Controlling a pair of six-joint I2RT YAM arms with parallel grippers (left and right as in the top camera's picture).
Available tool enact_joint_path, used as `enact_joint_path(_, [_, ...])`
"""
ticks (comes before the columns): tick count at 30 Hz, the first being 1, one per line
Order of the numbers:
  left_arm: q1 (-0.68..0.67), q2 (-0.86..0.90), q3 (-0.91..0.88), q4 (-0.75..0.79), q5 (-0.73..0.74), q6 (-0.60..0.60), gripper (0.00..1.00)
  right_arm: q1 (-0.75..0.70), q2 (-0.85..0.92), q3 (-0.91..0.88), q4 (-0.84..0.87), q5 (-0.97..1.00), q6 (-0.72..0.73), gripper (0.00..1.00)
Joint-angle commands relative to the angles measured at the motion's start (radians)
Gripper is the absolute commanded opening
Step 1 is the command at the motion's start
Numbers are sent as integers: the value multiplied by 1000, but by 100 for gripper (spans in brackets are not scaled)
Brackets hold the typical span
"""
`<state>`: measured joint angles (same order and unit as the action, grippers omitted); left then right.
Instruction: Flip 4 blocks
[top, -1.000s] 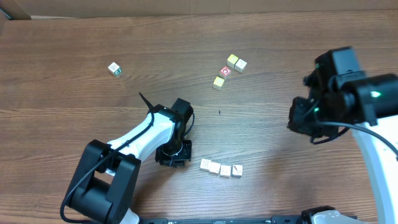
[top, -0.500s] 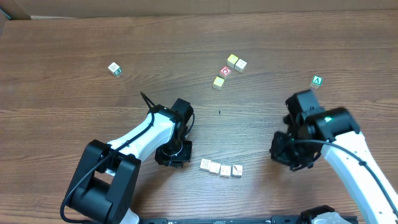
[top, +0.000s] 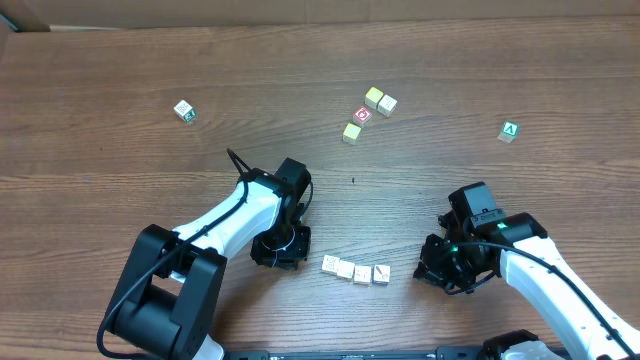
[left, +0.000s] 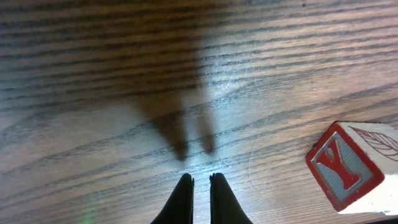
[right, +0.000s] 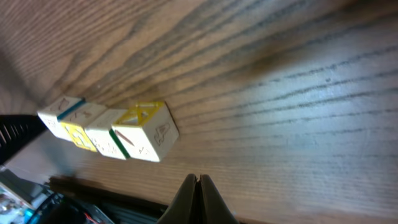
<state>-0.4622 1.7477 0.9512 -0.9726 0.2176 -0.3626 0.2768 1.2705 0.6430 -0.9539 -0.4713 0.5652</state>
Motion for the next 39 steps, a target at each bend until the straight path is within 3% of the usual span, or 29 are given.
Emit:
enact_joint_path(1, [3, 4, -3, 1, 21, 19, 5, 5, -12, -55, 71, -18, 97, 4])
enact_joint_path(18, [3, 4, -3, 3, 21, 24, 4, 13, 49, -92, 201, -10, 219, 4])
enact_joint_path(29, [3, 4, -3, 12, 20, 27, 4, 161, 173, -103, 341, -1, 330, 4])
enact_joint_path(39, [3, 4, -3, 10, 21, 46, 4, 172, 237, -103, 404, -1, 337, 4])
